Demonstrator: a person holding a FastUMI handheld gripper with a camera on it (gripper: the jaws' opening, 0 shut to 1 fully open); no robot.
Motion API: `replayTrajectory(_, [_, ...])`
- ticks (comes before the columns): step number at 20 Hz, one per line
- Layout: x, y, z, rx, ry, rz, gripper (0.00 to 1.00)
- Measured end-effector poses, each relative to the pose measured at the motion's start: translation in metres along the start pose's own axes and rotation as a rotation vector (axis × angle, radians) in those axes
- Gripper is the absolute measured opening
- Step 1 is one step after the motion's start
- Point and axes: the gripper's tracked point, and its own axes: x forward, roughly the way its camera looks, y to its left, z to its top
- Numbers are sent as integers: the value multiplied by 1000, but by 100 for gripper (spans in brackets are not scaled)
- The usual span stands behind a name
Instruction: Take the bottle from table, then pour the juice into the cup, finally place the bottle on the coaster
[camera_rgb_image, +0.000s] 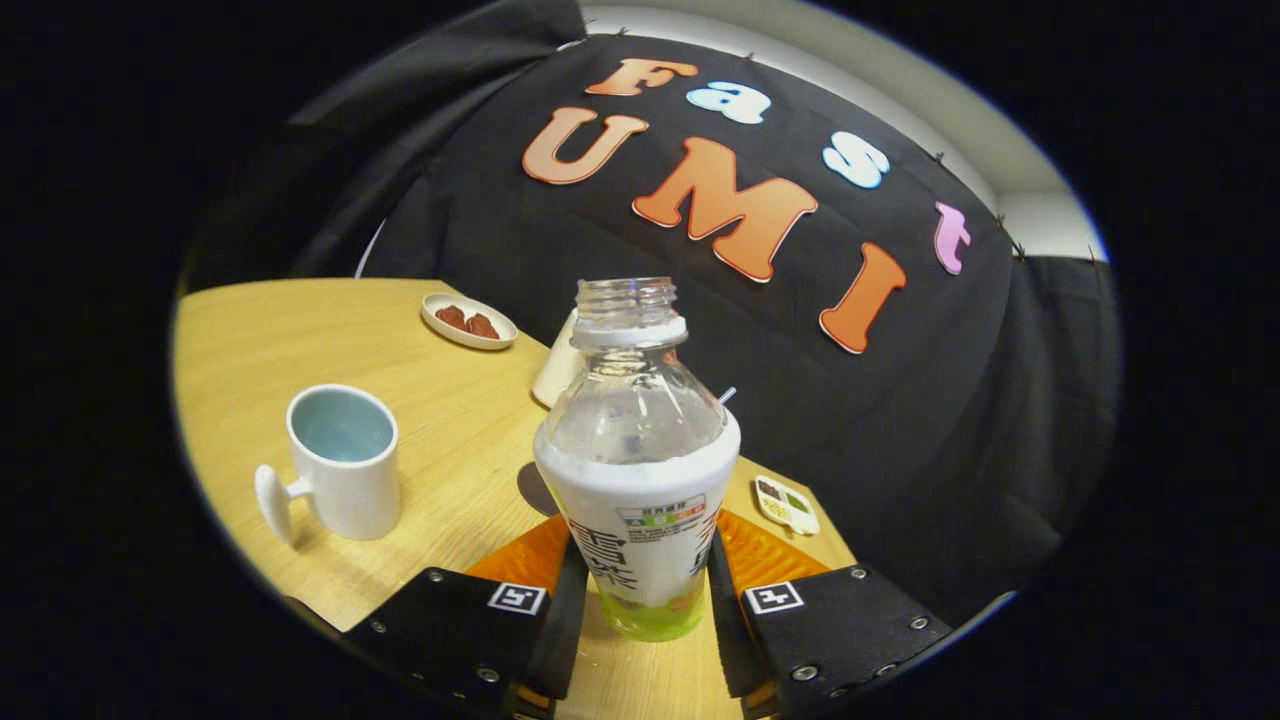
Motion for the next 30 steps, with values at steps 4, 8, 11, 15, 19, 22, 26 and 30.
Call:
replayTrajectory(4, [3, 12, 3, -180, 9, -21, 58])
replayTrajectory(8, [4, 17, 18, -369, -41, -65, 58])
replayTrajectory(11, [6, 19, 26, -459, -73, -106, 58])
replayTrajectory(15, [8, 24, 30, -544, -105, -114, 58])
replayTrajectory(19, [3, 26, 36, -668, -146, -147, 58])
replayTrajectory(22, [5, 25, 37, -733, -159, -150, 58])
replayTrajectory(26, [4, 23, 43, -798, -184, -191, 57])
replayTrajectory(30, [5, 25, 47, -875, -211, -209, 58])
